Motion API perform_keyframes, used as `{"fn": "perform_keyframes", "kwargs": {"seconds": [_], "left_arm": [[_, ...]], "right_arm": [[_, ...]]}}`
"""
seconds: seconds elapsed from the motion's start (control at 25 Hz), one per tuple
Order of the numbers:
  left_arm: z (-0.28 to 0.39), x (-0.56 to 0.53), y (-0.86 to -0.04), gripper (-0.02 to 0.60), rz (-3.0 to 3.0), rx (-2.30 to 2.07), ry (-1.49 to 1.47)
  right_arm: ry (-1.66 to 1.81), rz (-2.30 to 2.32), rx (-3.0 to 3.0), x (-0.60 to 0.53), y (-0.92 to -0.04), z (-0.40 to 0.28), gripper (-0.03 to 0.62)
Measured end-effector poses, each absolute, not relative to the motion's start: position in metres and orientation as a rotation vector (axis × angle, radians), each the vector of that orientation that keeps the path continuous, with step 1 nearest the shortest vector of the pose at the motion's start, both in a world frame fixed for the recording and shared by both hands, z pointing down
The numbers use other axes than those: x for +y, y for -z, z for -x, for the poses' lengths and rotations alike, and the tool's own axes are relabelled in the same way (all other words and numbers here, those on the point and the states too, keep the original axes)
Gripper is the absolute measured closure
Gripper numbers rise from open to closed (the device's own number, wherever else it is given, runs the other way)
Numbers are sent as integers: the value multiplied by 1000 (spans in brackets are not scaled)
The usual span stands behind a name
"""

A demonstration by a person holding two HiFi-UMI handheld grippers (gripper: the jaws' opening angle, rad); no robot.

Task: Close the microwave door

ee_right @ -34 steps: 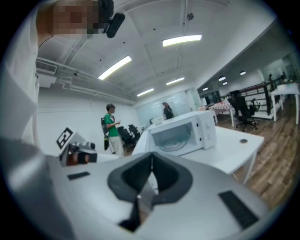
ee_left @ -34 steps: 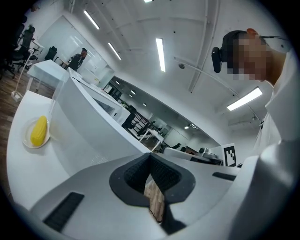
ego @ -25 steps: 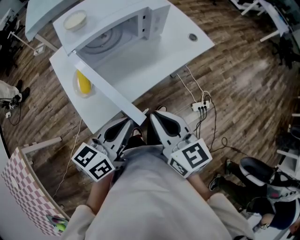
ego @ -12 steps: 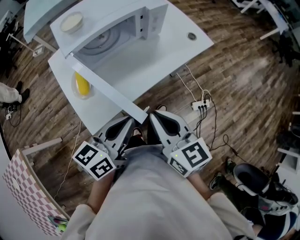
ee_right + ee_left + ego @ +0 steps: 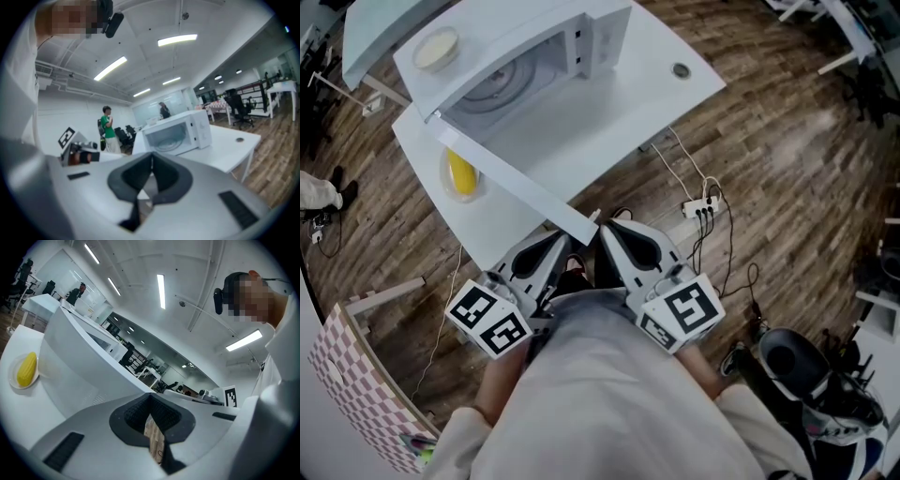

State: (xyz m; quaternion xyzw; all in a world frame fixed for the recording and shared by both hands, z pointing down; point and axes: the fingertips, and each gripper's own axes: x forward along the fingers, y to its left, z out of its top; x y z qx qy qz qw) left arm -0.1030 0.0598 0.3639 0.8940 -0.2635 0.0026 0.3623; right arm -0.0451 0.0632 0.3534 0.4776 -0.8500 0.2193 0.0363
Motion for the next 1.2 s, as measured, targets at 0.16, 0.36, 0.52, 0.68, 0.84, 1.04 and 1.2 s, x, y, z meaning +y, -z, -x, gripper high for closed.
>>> {"fn": "perform_keyframes", "kwargs": {"seconds": [0.16,0.36,0.52,0.68,0.84,1.04,1.2], "left_arm": [[99,57,-363,566,-2303,-666,-6],[94,54,-362,566,-2307,-648,-10],[91,50,-362,566,-2307,-633,-15],[88,44,-361,566,-2306,-629,-14],[86,39,-359,565,-2310,-628,-15],[82,33,-360,566,-2313,-619,-17],[79,30,-360,566,-2313,-614,-19]], "right_arm": [[-679,-1477,-2604,61,-354,42,571],[-689,-1490,-2596,57,-355,39,571],[-704,-1497,-2590,54,-357,36,571],[-709,-1511,-2584,48,-358,32,571],[-715,-1524,-2580,44,-357,27,571],[-729,-1521,-2581,38,-358,23,571],[-739,-1514,-2584,34,-359,20,571]]}}
